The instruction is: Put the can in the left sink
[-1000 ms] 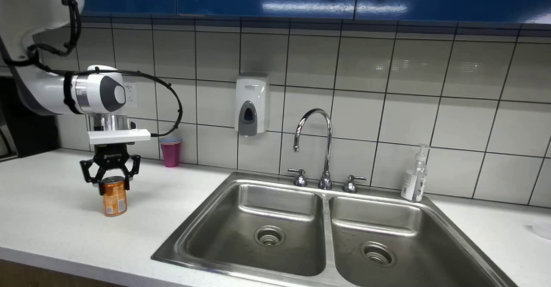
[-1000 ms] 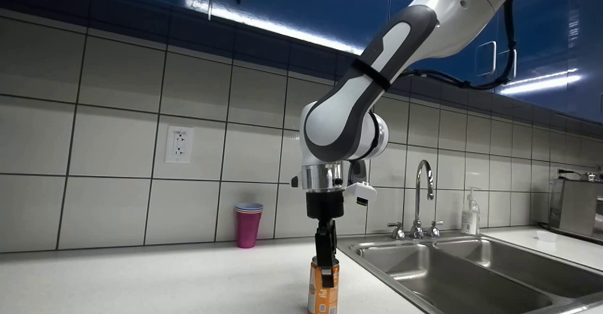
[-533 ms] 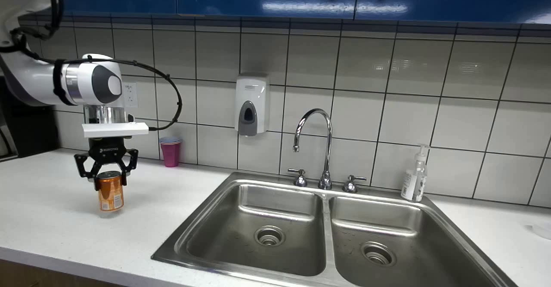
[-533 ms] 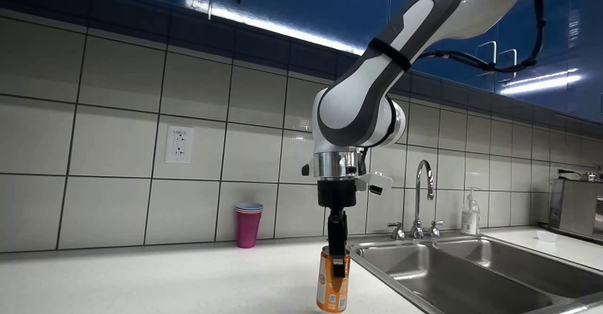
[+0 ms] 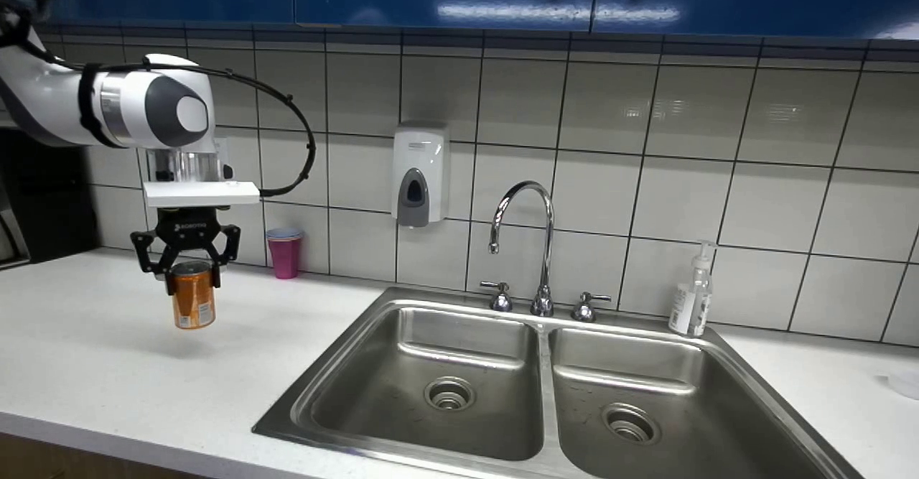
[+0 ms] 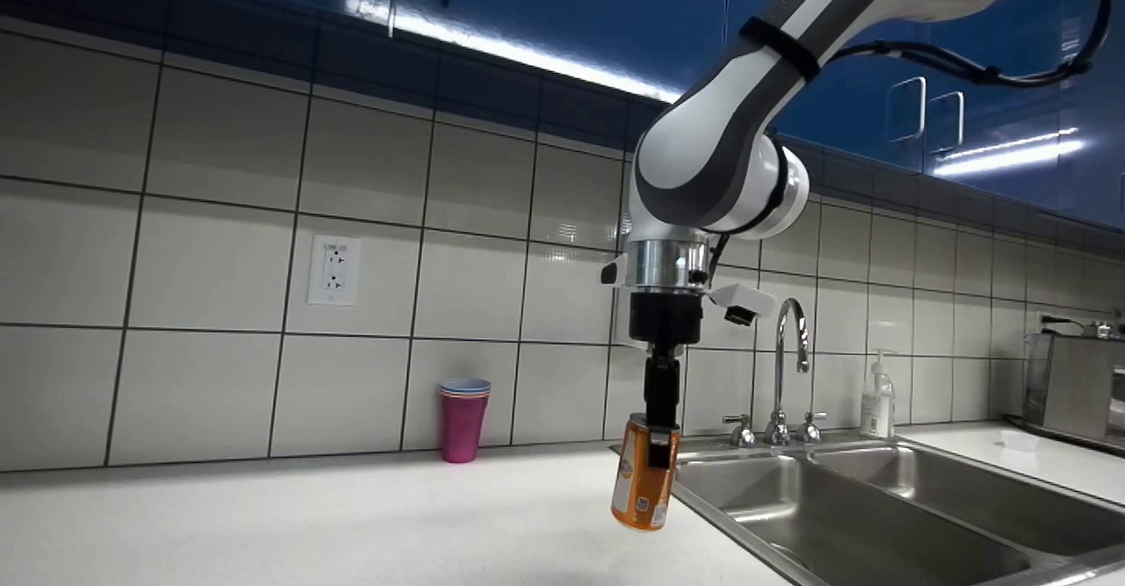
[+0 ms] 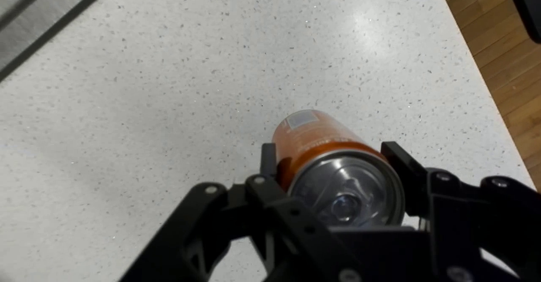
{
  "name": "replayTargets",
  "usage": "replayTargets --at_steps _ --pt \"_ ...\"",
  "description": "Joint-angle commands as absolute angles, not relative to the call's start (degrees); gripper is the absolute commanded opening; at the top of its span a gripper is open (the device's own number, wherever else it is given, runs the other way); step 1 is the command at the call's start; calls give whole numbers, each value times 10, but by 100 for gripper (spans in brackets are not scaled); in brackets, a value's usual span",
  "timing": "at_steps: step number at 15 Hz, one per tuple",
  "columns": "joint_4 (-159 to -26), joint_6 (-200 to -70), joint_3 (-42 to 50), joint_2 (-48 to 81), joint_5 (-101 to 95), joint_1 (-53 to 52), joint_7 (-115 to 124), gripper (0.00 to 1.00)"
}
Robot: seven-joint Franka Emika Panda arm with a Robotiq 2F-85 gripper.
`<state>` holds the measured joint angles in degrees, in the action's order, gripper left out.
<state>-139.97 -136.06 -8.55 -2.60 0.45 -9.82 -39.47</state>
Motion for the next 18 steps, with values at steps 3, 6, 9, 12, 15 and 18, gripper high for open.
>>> replayTargets --at_steps 3,6,9,12,15,18 --pt "-1429 -1371 -54 -76 9 -85 -418 38" --pt "-1430 -1376 -37 -74 7 -78 -411 38" --pt "-1428 -1374 -23 -73 9 -67 -406 38" --pt "-1428 -1378 -11 -73 4 -56 -401 38" --pt "-1426 -1381 -1 -73 4 -47 -398 38" --pt "-1425 -1387 10 -70 0 -35 -392 38"
